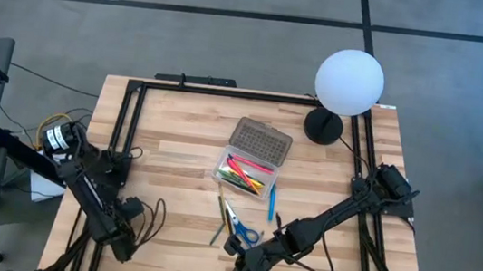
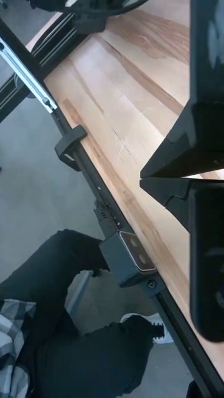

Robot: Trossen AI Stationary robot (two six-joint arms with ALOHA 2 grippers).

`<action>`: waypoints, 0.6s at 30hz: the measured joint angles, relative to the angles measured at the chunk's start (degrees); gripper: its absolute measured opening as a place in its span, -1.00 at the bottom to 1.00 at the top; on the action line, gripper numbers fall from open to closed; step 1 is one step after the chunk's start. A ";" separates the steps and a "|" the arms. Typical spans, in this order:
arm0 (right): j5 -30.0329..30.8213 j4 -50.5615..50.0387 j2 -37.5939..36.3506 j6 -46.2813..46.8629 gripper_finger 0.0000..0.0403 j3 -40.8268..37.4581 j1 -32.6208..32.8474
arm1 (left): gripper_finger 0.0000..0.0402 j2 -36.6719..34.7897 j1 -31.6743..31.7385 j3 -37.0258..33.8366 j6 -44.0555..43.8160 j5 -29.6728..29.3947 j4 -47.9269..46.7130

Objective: Pick & place school supplies into a supply box
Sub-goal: Put the green crayon into the gray supply box

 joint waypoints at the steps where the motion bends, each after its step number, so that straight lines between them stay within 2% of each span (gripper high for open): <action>1: -0.01 0.00 0.00 0.00 -1.00 0.01 -0.01 | -0.39 0.00 0.06 0.50 0.81 0.28 -0.68; 9: -0.02 0.07 0.00 0.11 -1.00 0.00 -0.04 | -0.39 -0.02 0.16 1.04 7.69 0.88 -2.72; 18: -0.02 0.09 0.00 0.51 -1.00 0.02 -0.04 | -0.39 0.13 0.12 0.93 22.42 -0.65 -4.47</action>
